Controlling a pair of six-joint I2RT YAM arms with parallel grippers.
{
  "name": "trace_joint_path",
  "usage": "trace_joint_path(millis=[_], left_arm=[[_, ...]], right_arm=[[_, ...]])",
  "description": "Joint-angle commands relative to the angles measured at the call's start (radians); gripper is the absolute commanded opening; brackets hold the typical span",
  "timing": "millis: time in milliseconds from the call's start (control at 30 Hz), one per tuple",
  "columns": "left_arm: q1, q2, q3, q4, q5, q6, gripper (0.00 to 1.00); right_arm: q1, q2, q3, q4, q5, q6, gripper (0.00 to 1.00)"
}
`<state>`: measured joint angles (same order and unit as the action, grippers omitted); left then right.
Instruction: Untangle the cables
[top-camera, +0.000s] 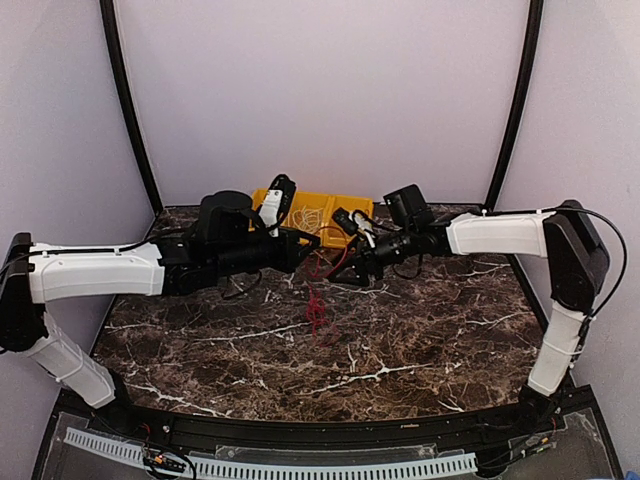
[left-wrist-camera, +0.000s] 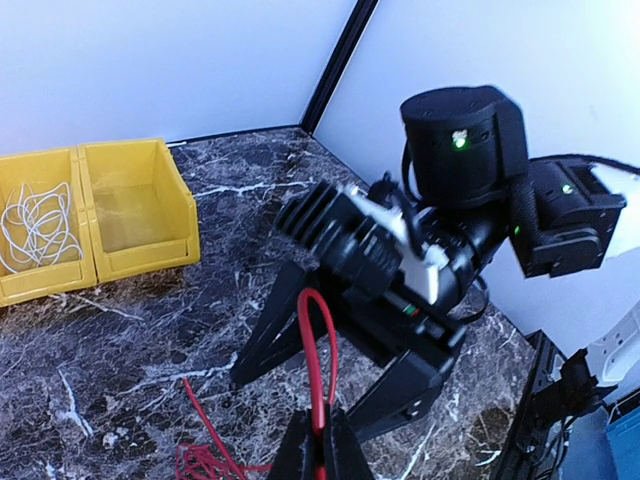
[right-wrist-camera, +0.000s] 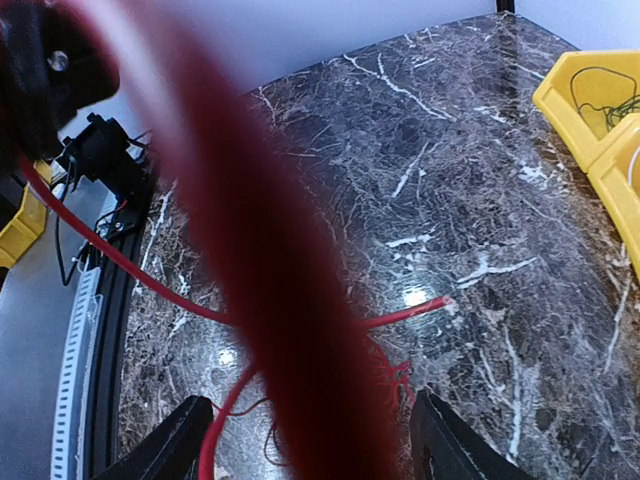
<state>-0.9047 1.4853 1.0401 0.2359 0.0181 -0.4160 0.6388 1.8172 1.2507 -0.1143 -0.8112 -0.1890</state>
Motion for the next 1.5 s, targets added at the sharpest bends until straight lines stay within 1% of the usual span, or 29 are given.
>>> trace_joint_path(millis=[0, 100, 200, 333, 367, 433, 500, 600, 700, 800, 900, 967, 1100, 1200, 1300, 1467], left_arm=[[-0.006, -0.108, -0.02, 0.078, 0.035, -0.055, 0.0], [-0.005, -0.143, -0.037, 0.14, 0.06, -0.084, 0.0], [-0.006, -0.164, -0.03, 0.193, 0.086, -0.106, 0.0], [-0.006, -0.139, 0.028, 0.167, 0.06, -0.097, 0.0], [-0.006, -0.132, 0.038, 0.156, 0.035, -0.087, 0.0], [-0.005, -0.105, 0.071, 0.105, -0.016, -0.073, 0.0], [-0.006, -0.077, 0.086, 0.1, -0.061, -0.057, 0.0], [-0.005, -0.047, 0.105, 0.095, -0.131, -0.053, 0.0], [-0.003, 0.022, 0.154, 0.056, -0.21, -0.04, 0.0], [-0.001, 0.085, 0.202, 0.074, -0.235, -0.02, 0.0], [0.002, 0.166, 0.245, 0.103, -0.241, -0.002, 0.0], [0.003, 0.218, 0.311, 0.094, -0.237, 0.016, 0.0], [0.004, 0.316, 0.413, 0.048, -0.263, 0.05, 0.0], [0.009, 0.393, 0.463, 0.048, -0.318, 0.097, 0.0], [0.012, 0.455, 0.532, 0.052, -0.371, 0.149, 0.0], [0.02, 0.565, 0.624, 0.093, -0.45, 0.18, 0.0]], right_arm=[[0.022, 0.019, 0.008, 0.039, -0.036, 0.042, 0.68], [0.022, 0.017, -0.034, 0.04, 0.032, 0.028, 0.67], [0.019, 0.018, -0.068, 0.014, 0.041, 0.004, 0.67], [-0.006, -0.053, -0.106, -0.043, 0.043, -0.058, 0.67], [-0.021, -0.079, -0.121, -0.054, 0.043, -0.072, 0.67], [-0.068, -0.144, -0.151, -0.079, 0.04, -0.094, 0.67], [-0.114, -0.216, -0.187, -0.108, 0.051, -0.125, 0.67], [-0.178, -0.333, -0.267, -0.13, 0.131, -0.155, 0.67], [-0.232, -0.463, -0.358, -0.143, 0.189, -0.187, 0.68], [-0.266, -0.582, -0.419, -0.167, 0.189, -0.194, 0.71], [-0.281, -0.666, -0.432, -0.278, 0.185, -0.228, 0.72], [-0.288, -0.738, -0.471, -0.329, 0.188, -0.256, 0.72], [-0.331, -0.873, -0.589, -0.232, 0.175, -0.255, 0.72], [-0.35, -0.897, -0.583, -0.212, 0.205, -0.257, 0.72], [-0.37, -0.88, -0.583, -0.221, 0.213, -0.272, 0.72], [-0.375, -0.857, -0.579, -0.229, 0.209, -0.286, 0.72]])
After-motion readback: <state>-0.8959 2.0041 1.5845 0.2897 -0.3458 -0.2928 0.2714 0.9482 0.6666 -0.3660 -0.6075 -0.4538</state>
